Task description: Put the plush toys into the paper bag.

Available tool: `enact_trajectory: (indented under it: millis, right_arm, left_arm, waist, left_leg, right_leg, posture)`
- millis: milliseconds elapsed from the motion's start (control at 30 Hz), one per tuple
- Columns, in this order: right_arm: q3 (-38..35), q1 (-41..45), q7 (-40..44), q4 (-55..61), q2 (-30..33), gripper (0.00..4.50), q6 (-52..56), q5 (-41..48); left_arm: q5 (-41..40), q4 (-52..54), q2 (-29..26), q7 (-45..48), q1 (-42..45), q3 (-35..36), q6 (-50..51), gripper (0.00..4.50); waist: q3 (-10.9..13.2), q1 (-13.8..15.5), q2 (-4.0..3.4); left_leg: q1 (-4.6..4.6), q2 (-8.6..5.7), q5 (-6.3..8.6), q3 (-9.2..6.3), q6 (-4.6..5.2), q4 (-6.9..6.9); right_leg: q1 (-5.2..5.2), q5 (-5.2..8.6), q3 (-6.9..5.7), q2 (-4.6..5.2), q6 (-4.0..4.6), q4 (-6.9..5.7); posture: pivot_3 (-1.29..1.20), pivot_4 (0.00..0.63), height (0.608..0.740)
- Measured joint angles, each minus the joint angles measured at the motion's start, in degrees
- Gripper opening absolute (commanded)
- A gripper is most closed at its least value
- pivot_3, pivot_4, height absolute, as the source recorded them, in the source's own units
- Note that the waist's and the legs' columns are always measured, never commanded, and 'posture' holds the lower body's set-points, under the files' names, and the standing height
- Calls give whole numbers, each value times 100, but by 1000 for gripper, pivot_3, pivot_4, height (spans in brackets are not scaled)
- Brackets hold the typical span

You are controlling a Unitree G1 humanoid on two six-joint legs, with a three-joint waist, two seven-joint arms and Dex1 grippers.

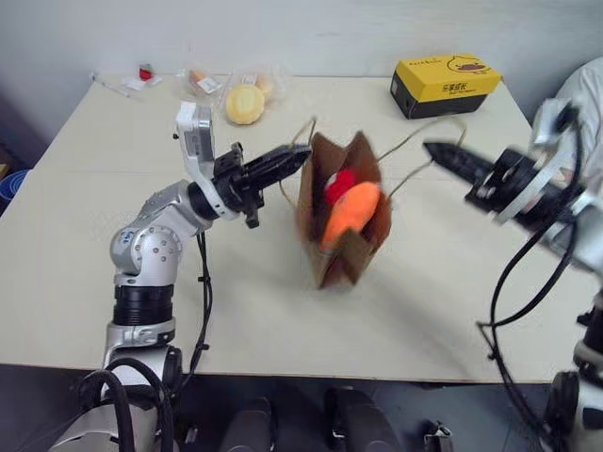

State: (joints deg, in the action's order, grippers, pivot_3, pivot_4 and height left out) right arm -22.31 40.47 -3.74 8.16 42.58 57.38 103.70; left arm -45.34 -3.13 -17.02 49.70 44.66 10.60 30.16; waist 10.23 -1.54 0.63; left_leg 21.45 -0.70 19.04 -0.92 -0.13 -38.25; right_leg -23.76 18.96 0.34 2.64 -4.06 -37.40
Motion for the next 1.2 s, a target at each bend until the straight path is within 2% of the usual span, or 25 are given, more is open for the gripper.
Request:
enact_trajectory:
  millis: [100,200,433,700,967,1033,1133,1200]
  right_arm:
    - [388,182,67,8,-120,22,9,-51]
    - [790,-66,204,86,-360,22,9,-464]
    - [1525,-1103,1196,525,-386,22,-91,-2374]
    - [1310,-1114,1694,585,-454,22,-246,-2816]
    - [974,-1107,1767,564,-783,22,-763,-3371]
    - [910,-1106,1767,513,-786,0,-758,-3398]
    - [870,-1107,1842,505,-786,603,-787,-3560]
    - [840,-1111,1948,507,-811,1262,-791,-3582]
  left_arm:
    - [157,-41,-13,-219,-52,93,-243,0]
    - [401,-44,-76,-351,-287,77,-372,0]
    - [1006,-47,-102,-502,-604,-233,-755,0]
    - [1103,5,34,-507,-656,-316,-881,0]
    - [1068,11,65,-464,-609,-321,-881,0]
    - [1046,11,70,-448,-555,-320,-859,418]
    - [994,10,73,-443,-502,-319,-824,1225]
    - [973,9,85,-440,-502,-319,-801,1854]
  waist:
    - [0,-6,0]
    - [0,15,0]
    - [0,206,0]
    - [0,183,0]
    - [0,158,0]
    - [0,158,0]
    - [0,158,0]
    - [0,158,0]
  left_leg:
    - [0,3,0,2,0,2]
    - [3,3,0,3,0,-1]
    - [13,-3,2,2,3,-11]
    - [13,-2,1,-1,3,-7]
    - [13,-2,1,-1,3,-7]
    - [13,-2,1,-1,3,-8]
    - [13,-3,1,0,3,-8]
    - [13,-2,1,0,3,-8]
  right_leg:
    - [0,0,0,-1,0,1]
    - [0,-1,1,4,-1,2]
    - [1,-11,2,7,-17,24]
    - [2,-13,-1,7,-17,35]
    - [2,-13,-1,6,-17,29]
    - [3,-13,-1,6,-17,29]
    - [2,-13,-1,6,-17,29]
    - [2,-13,-1,6,-17,29]
  posture:
    - [0,150,740]
    - [0,150,740]
    - [0,150,740]
    - [0,150,740]
    - [0,150,740]
    - [0,150,740]
    - [0,150,740]
    - [0,150,740]
